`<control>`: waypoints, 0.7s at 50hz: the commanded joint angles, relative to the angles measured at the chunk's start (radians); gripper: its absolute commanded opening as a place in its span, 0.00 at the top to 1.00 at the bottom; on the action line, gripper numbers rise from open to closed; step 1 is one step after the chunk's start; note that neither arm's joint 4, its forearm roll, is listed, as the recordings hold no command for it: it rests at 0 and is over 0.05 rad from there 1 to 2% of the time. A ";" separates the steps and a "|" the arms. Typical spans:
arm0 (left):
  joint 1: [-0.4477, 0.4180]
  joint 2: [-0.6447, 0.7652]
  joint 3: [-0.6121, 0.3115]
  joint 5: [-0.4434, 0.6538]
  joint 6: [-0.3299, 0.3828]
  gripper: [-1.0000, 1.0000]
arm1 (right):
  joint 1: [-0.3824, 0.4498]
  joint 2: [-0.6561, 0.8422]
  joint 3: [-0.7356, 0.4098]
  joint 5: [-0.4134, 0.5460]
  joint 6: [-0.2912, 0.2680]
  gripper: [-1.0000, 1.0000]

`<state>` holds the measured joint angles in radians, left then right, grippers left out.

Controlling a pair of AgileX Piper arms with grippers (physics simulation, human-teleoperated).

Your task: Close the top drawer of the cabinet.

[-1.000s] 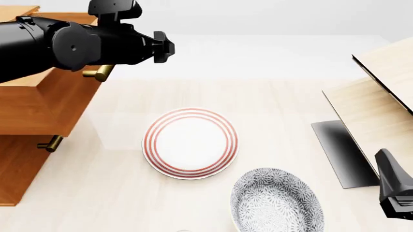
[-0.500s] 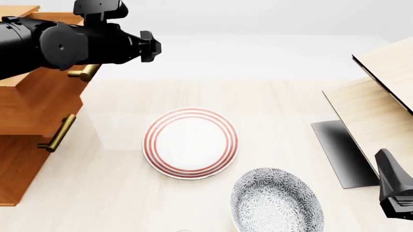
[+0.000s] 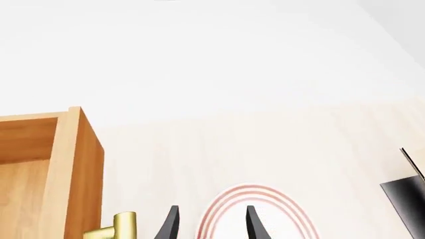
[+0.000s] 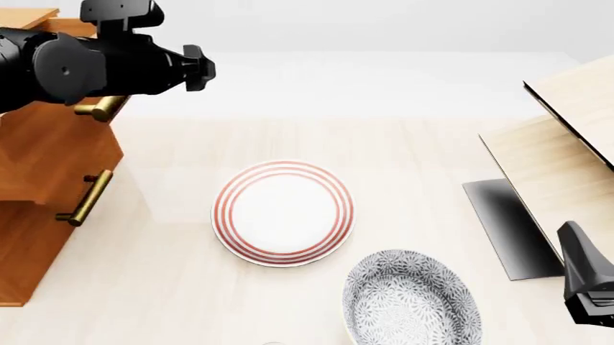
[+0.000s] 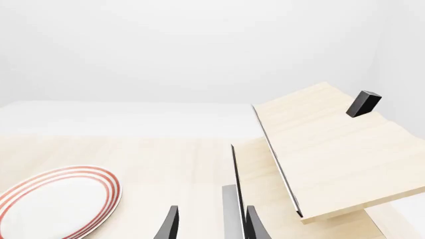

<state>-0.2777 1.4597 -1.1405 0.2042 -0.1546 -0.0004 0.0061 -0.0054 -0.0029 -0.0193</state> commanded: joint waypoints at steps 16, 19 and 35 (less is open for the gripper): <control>0.099 -0.043 0.043 -0.002 0.001 0.00 | 0.000 0.000 0.000 0.000 0.000 0.00; 0.106 -0.045 0.048 -0.004 0.001 0.00 | 0.000 0.000 0.000 0.000 0.000 0.00; 0.148 -0.061 0.062 0.000 0.001 0.00 | 0.000 0.000 0.000 0.000 0.000 0.00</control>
<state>-0.1606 1.4106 -1.0879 0.1988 -0.1490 -0.0005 0.0060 -0.0054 -0.0030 -0.0192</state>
